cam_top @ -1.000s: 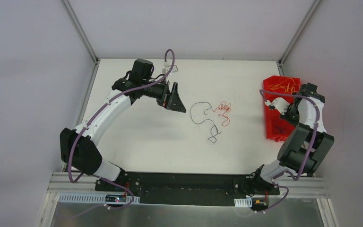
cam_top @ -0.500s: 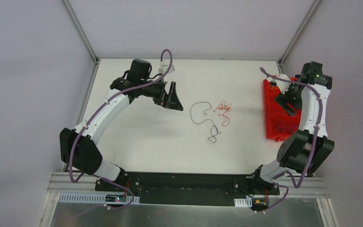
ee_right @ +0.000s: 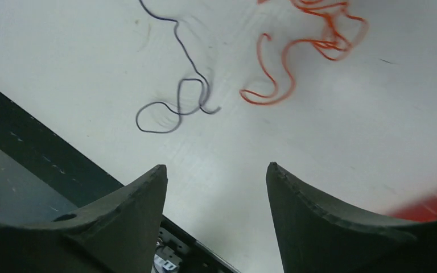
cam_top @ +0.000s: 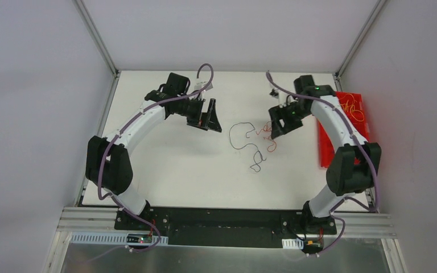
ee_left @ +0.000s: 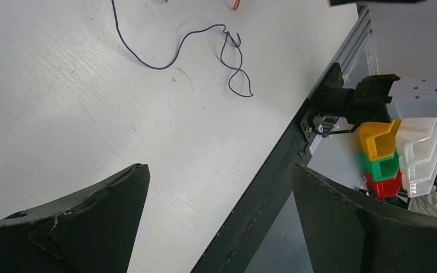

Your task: Untangle the cables

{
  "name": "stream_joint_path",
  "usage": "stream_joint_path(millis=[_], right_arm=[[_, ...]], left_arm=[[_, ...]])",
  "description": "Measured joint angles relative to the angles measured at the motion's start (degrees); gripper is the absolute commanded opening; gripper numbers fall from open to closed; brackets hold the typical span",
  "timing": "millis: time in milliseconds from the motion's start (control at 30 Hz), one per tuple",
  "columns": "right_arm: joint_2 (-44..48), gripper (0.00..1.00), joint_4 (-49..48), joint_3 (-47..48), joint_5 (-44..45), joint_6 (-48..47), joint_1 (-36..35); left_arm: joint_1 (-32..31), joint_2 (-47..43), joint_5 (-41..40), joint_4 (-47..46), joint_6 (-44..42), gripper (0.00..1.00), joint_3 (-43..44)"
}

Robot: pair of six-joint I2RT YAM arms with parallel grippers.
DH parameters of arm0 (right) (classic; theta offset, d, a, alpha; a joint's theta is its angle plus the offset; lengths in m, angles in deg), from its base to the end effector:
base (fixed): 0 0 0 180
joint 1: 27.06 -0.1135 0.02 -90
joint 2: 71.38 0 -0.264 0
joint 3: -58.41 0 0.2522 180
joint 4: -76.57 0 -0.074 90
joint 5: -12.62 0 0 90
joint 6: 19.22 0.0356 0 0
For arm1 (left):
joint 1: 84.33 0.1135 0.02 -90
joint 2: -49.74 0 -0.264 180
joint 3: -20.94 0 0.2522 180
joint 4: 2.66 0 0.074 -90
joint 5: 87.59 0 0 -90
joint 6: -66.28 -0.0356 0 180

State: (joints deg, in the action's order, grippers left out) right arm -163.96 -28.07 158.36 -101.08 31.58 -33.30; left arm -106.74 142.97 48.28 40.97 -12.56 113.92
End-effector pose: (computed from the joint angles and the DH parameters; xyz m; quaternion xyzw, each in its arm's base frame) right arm 0.3185 0.0492 0.3108 -0.4072 0.8710 0.1403 0.2363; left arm 0.3215 -0.1602 0.3075 0.2350 0.8283 -0.4474 0.2418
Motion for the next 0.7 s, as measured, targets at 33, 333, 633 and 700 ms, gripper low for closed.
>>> stream_joint_path(millis=[33,333,633,700], right_arm=[[-1.07,0.67,-2.16,-1.84,-0.42,2.58,-2.71],[-12.41,0.66,-15.39,-5.55,3.67,13.42,-18.47],[-19.67,0.02,-22.77,-6.54,12.48,9.84,-23.39],[-20.02,0.00,-22.29,-6.47,12.57,8.81,-23.71]], left_arm=[[0.00,0.22,-0.04,-0.11,0.17,1.00,-0.31],[2.78,1.40,-0.72,-0.55,2.43,1.00,-1.60],[11.63,1.38,-0.44,-2.08,5.92,1.00,-2.23],[11.61,1.36,-0.31,-2.19,6.03,1.00,-2.60]])
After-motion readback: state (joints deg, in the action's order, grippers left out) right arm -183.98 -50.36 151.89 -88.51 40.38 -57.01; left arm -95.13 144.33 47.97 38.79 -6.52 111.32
